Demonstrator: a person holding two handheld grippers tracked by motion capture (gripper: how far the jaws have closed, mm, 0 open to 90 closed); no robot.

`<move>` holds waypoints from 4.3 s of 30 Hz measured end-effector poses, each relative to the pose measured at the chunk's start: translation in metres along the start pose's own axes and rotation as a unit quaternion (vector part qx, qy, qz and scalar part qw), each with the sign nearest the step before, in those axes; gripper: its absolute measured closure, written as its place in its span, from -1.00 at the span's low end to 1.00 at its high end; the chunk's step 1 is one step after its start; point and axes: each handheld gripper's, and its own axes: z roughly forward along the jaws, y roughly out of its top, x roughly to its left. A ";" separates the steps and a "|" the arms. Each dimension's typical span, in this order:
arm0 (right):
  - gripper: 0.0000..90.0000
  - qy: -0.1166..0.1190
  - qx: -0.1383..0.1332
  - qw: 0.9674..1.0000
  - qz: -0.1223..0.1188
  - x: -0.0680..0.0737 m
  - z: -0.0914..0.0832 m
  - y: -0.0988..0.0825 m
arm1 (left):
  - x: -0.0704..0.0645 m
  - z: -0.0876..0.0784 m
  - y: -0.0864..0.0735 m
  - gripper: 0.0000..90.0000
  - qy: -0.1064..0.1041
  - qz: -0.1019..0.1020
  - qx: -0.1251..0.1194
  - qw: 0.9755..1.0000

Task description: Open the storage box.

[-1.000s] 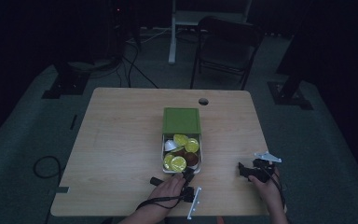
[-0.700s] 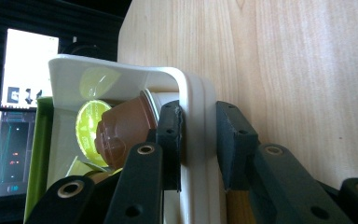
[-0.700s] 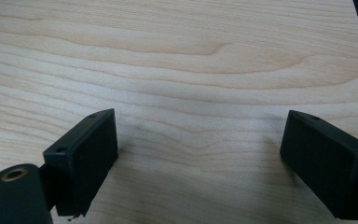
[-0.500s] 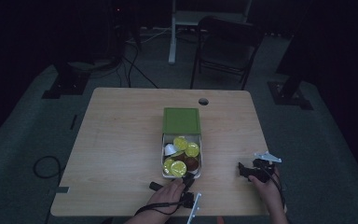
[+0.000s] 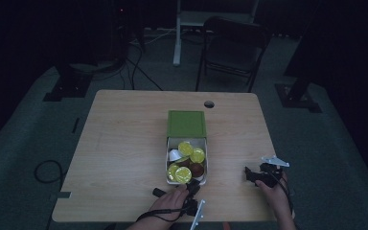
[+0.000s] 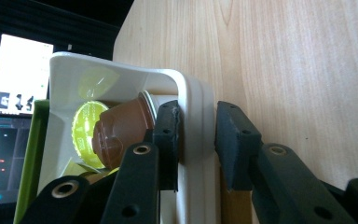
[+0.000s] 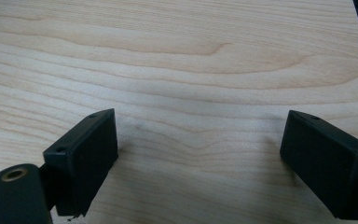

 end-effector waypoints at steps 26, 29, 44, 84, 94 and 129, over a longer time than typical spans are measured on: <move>-0.76 0.000 0.000 1.000 0.000 0.000 0.000 0.000 | 0.012 -0.025 -0.012 0.40 -0.053 -0.149 -0.069 0.985; -0.76 0.000 0.000 1.000 0.000 0.000 0.000 0.000 | 0.013 -0.027 -0.014 0.41 -0.058 -0.158 -0.070 0.983; -0.76 0.000 0.000 1.000 0.000 0.000 0.000 0.000 | 0.011 -0.036 -0.035 0.43 -0.103 -0.215 -0.065 0.969; -0.76 0.000 0.000 1.000 0.000 0.000 0.000 0.000 | 0.012 -0.063 -0.106 0.40 -0.142 -0.336 -0.026 0.931; -0.76 0.000 0.000 1.000 0.000 0.000 0.000 0.000 | 0.021 -0.071 -0.128 0.37 -0.120 -0.371 -0.012 0.921; -0.76 0.000 0.000 1.000 0.000 0.000 0.000 0.000 | 0.030 -0.083 -0.208 0.07 -0.071 -0.505 0.020 0.860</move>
